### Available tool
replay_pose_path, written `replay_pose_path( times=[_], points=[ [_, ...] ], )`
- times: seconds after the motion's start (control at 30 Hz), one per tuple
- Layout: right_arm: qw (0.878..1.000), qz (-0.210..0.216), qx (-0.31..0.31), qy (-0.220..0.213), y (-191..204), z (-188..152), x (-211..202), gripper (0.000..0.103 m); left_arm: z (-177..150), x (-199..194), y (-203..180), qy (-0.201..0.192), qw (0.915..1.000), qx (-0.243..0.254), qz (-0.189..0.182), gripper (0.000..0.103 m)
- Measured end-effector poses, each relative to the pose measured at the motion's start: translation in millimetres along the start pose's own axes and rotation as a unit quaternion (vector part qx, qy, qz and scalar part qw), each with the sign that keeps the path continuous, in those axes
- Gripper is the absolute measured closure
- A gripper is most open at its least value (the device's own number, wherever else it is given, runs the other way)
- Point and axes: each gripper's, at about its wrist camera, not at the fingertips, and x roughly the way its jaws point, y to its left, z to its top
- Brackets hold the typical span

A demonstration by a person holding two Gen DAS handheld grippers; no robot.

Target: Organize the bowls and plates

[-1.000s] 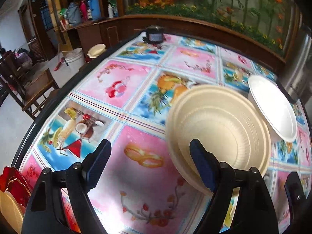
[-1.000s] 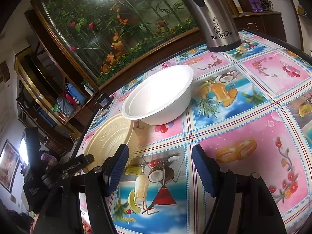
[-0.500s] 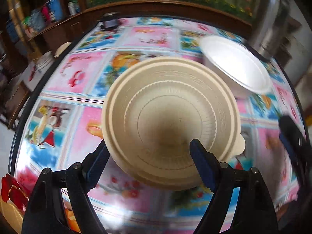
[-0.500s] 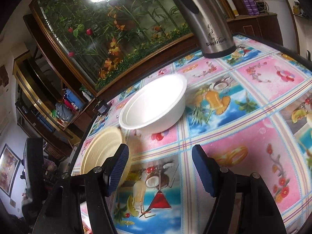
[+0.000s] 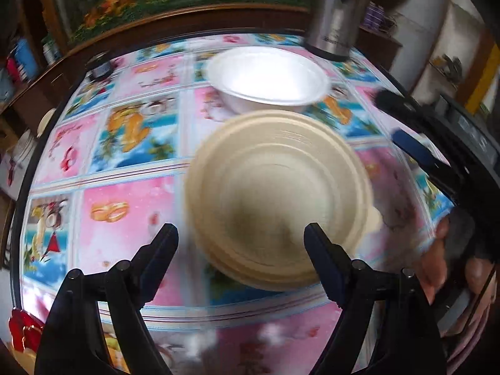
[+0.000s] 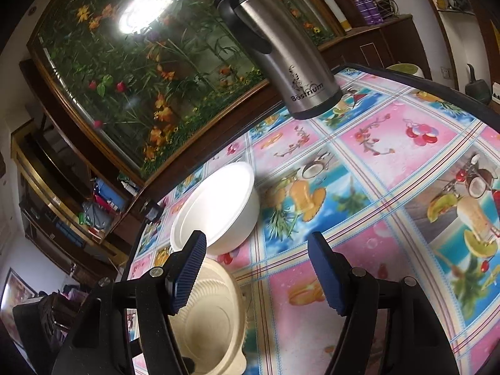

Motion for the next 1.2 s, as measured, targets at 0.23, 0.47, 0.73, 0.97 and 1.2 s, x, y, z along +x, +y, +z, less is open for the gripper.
replay_pose_path(
  times=[0.23, 0.47, 0.73, 0.97, 1.2],
  points=[
    [0.998, 0.007, -0.021, 0.052, 11.0, -6.0, 12.2, 0.033, 2.7, 0.9, 62.5, -0.018, 0.9909, -0.125, 0.048, 0.020],
    [0.996, 0.003, -0.036, 0.078, 17.9, -16.9, 17.9, 0.033, 1.4, 17.2, 61.9, -0.018, 0.9891, -0.140, 0.043, 0.020],
    [0.995, 0.001, -0.038, 0.089, 20.0, -19.4, 21.3, 0.033, -0.4, 28.0, 33.4, -0.016, 0.9951, -0.086, 0.045, 0.020],
    [0.994, -0.005, -0.046, 0.102, 22.5, -22.3, 25.5, 0.033, -2.4, 29.6, 25.8, -0.016, 0.9954, -0.073, 0.060, 0.020],
    [0.992, -0.006, -0.051, 0.115, 24.9, -25.7, 27.6, 0.033, -3.2, 25.3, 26.2, -0.029, 0.9941, -0.071, 0.076, 0.020]
  ],
)
